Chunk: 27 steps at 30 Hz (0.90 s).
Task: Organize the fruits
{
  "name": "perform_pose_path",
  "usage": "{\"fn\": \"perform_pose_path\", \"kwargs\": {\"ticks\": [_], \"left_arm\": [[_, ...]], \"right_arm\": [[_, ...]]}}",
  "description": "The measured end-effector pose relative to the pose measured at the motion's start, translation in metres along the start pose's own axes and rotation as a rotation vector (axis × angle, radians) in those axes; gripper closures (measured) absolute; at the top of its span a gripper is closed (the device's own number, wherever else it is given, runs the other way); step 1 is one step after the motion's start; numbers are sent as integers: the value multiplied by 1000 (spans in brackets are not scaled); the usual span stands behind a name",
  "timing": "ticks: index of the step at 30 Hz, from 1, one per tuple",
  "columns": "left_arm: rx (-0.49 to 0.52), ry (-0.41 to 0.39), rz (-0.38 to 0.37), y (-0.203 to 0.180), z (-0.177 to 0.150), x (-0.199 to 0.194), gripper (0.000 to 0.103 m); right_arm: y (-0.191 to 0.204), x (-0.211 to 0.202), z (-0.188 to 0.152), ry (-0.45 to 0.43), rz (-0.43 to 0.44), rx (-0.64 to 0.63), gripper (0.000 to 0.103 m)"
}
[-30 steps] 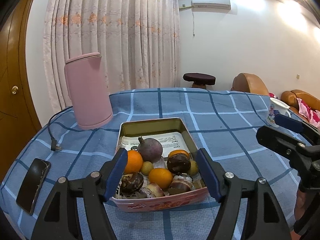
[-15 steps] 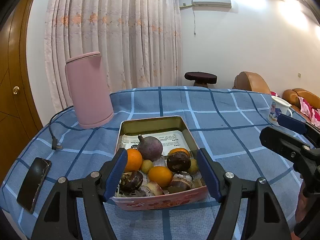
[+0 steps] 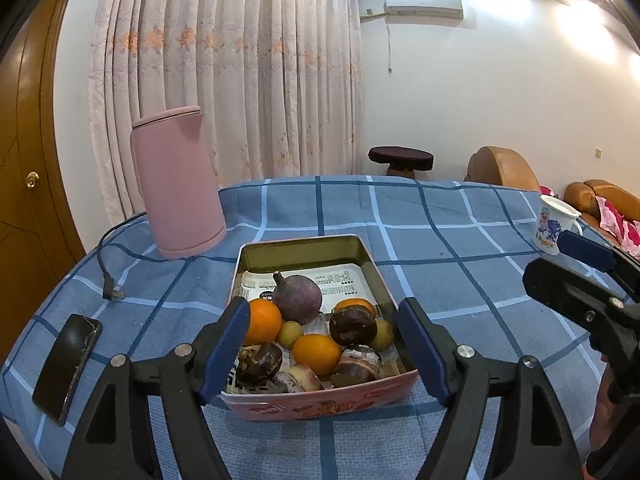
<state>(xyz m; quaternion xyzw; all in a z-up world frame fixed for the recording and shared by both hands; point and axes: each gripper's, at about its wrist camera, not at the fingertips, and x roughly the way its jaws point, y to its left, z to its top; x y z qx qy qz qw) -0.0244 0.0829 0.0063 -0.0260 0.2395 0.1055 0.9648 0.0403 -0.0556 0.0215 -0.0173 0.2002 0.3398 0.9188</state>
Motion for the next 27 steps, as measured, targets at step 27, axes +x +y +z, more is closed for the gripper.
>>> {"fn": "perform_pose_path", "kwargs": {"ticks": [27], "left_arm": [[1,-1,17,-3,-1,1,19]], "right_arm": [[-10,-1,-8,9,-12,8,0]]}}
